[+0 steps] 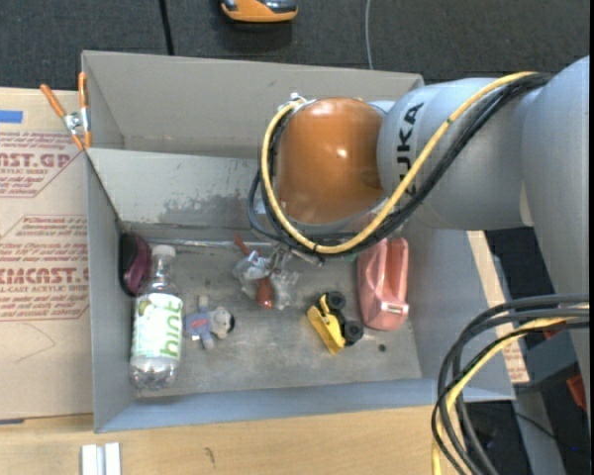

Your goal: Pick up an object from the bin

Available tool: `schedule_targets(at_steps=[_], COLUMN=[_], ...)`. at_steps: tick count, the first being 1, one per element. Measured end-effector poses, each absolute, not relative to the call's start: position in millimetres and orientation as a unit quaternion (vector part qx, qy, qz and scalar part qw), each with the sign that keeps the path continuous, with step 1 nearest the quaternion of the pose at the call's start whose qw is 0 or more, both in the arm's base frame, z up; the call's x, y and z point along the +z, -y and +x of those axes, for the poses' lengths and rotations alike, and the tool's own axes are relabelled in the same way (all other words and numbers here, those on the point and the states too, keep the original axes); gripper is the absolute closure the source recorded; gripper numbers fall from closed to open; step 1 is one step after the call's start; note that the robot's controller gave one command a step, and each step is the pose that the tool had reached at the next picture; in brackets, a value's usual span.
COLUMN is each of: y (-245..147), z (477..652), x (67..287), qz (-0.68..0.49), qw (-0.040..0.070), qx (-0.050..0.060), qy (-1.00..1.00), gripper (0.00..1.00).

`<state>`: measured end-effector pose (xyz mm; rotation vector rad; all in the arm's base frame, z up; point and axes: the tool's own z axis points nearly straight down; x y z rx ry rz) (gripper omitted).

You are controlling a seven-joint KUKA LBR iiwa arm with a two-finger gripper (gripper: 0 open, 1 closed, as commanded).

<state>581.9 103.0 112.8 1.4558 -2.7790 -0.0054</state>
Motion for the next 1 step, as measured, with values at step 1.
schedule_targets(at_steps=[1], y=[-103.3], z=[582.9], x=[130.4], qz=[0.464], qw=[0.000], qx=[-0.001], qy=[0.886], gripper=[1.00])
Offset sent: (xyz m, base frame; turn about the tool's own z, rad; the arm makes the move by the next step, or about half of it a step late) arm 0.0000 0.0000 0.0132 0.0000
